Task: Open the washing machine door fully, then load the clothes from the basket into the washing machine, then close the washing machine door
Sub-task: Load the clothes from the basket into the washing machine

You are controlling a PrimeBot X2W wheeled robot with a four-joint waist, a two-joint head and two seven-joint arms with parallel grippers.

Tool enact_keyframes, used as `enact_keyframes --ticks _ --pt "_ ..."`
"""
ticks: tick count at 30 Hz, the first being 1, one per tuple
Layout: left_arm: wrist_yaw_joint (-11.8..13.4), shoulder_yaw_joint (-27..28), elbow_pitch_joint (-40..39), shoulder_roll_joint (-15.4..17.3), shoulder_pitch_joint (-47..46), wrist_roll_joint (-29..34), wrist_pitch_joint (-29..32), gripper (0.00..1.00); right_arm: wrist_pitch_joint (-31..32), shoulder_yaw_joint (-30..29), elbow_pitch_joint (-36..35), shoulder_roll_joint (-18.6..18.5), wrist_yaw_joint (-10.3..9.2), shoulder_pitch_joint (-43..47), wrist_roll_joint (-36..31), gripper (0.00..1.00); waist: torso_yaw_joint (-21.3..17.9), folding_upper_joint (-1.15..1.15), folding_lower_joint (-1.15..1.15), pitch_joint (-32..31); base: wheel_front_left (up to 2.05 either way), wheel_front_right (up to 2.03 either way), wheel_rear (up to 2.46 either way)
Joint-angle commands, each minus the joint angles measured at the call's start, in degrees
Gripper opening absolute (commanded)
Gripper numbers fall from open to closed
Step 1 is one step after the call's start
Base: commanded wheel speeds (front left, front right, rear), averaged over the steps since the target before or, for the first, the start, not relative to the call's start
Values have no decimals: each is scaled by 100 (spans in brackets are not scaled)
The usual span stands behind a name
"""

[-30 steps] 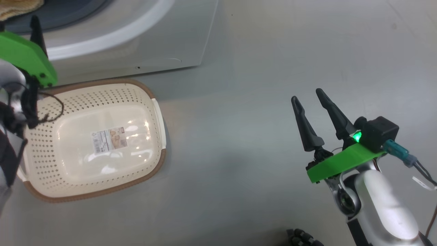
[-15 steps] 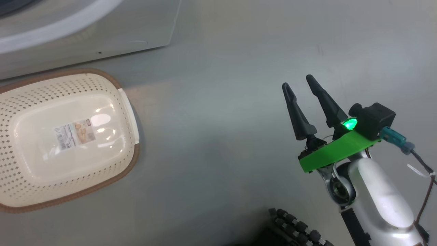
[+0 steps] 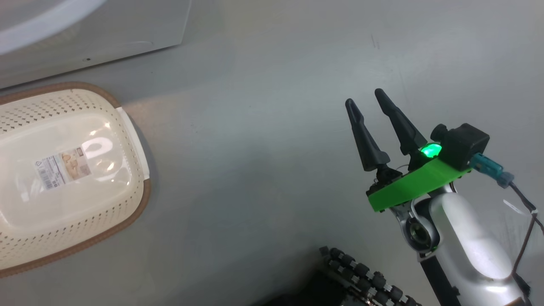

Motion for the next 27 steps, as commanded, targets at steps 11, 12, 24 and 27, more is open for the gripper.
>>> enact_keyframes --ticks 11,12,24,27 --pt "-8 133 -455 446 -620 232 -396 0 -56 150 -160 -20 -16 -36 65 100 8 0 0 120 0 0 0" --pt "-40 167 -470 486 -678 239 -517 0 -56 174 -170 -20 -16 -52 76 100 -16 0 0 160 0 0 0" --pt "-199 282 -432 986 -1491 786 -2061 0 -57 410 -253 -20 -16 -241 297 100 -392 0 0 829 0 0 0" --pt "-222 238 -333 1028 -1743 1005 -2591 0 -57 489 -275 -20 -16 -293 367 100 -459 0 0 969 0 0 0"
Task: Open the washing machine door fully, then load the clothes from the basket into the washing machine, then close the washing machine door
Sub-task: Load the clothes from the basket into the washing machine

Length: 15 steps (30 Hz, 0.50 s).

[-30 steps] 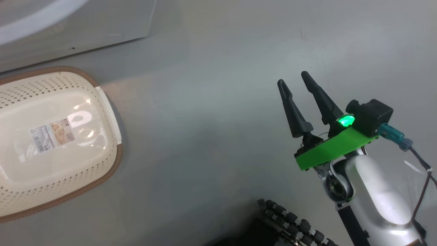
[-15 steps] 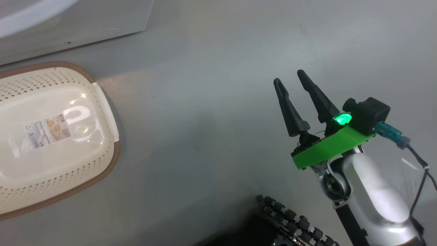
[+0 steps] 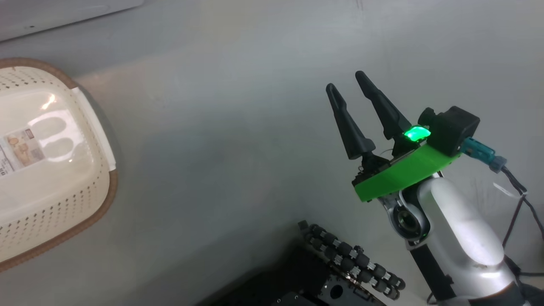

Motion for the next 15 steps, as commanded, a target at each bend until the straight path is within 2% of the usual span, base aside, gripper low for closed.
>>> enact_keyframes --ticks 1,3,8,11,12,13,14,15 --pt "-33 149 -78 269 -289 111 -327 0 -56 106 -168 -28 -16 72 72 100 -108 0 -1 156 0 0 0" --pt "-46 225 66 163 -438 55 -648 0 -56 141 -173 -28 -16 54 103 100 -125 0 -1 222 0 0 0" --pt "-111 265 453 -43 -629 -35 -998 0 -56 173 -158 -28 -16 11 118 100 -127 0 -1 279 0 0 0" --pt "-189 234 768 -179 -750 -96 -977 0 -56 163 -154 -28 -16 -20 118 100 -106 0 -1 290 0 0 0" --pt "-201 222 864 -217 -798 -108 -953 7 -56 160 -150 -28 -16 -28 112 100 -93 0 -1 292 0 0 0" --pt "-217 224 949 -268 -842 -141 -929 44 -56 156 -146 -28 -16 -35 105 100 -80 0 -1 295 0 0 0" --pt "-240 190 1024 -298 -880 -132 -903 100 -56 154 -143 -28 -16 -38 96 100 -64 0 -1 295 0 0 0" --pt "-250 155 1082 -318 -919 -105 -910 100 -56 151 -141 -28 -16 -41 89 100 -50 0 -1 294 0 0 0"
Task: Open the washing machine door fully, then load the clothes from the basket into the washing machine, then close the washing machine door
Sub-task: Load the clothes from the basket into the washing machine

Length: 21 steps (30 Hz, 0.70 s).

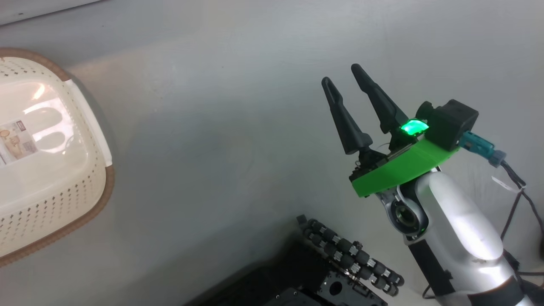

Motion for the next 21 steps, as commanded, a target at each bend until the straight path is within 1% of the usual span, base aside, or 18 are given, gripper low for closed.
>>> enact_keyframes --ticks 1,5,10,14,16,21 --pt "-14 62 -105 177 -215 51 5 100 -56 32 -110 -35 -16 111 4 100 21 0 -1 -4 0 0 0" --pt "-91 9 65 35 -317 16 -95 100 -56 -28 -96 -35 -16 101 -42 100 123 0 -1 -44 0 0 0" --pt "-92 -20 74 -120 -230 -42 -274 100 -56 -142 -67 -35 -16 127 -139 100 284 0 -1 -159 0 0 0" --pt "-23 16 -32 -248 -25 -155 -405 100 -56 -244 -64 -35 -16 155 -239 100 429 0 -1 -287 0 0 0" --pt "49 22 -144 -314 162 -208 -428 100 -56 -296 -57 -35 -16 178 -298 100 504 0 -1 -373 0 0 0" --pt "209 100 -518 -347 697 -385 -457 100 -56 -413 -25 -35 -16 252 -405 100 657 0 -1 -593 0 0 0"
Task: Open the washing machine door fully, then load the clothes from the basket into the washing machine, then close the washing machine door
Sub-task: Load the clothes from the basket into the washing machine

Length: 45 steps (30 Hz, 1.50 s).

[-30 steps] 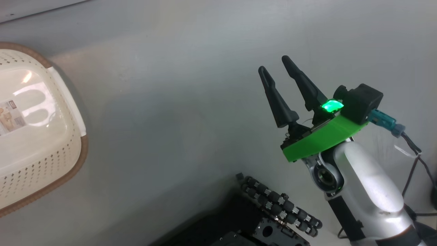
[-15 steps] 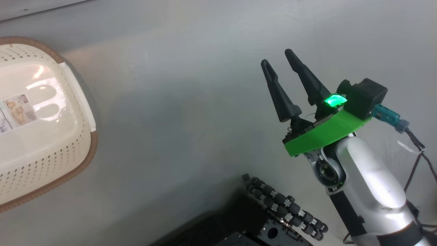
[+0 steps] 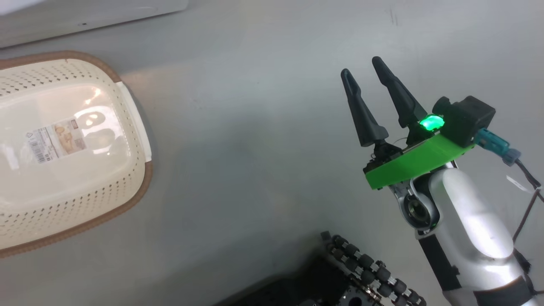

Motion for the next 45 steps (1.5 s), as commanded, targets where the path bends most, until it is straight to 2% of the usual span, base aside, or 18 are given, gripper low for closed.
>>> enact_keyframes --ticks 1,5,10,11,18,26,33,38,45 --pt "116 163 -370 210 193 -72 -45 100 -56 -20 -94 -35 -16 285 -56 100 120 0 0 -176 0 0 0" --pt "248 236 -844 214 794 -229 -133 100 -56 -133 -54 -35 -16 399 -147 100 240 0 0 -400 0 0 0" --pt "599 345 -1728 192 1815 -414 -290 100 -56 -282 -21 -35 -16 559 -274 100 399 0 0 -703 0 0 0" --pt "599 345 -1728 192 1815 -414 -290 100 -56 -282 -21 -35 -16 559 -274 100 399 0 0 -703 0 0 0" --pt "1233 376 -3022 174 3476 -490 -555 100 -56 -521 13 -35 -16 805 -475 100 653 0 0 -1148 0 0 0" --pt "1913 333 -4090 -11 5058 -457 -927 100 -56 -742 2 -35 -16 1085 -741 100 925 0 0 -1614 0 0 0" --pt "2258 222 -4560 -338 6089 -418 -1162 100 -53 -941 -71 -35 -16 1257 -1056 100 1224 0 0 -2025 0 0 0" --pt "2337 149 -4652 -618 6678 -316 -1259 100 39 -1095 -205 -37 -16 1409 -1244 100 1454 0 0 -2332 0 0 0" --pt "2143 99 -4514 -1081 7281 -297 -1289 100 298 -1287 -519 -88 -16 1789 -1430 100 1753 0 0 -2841 0 0 0"
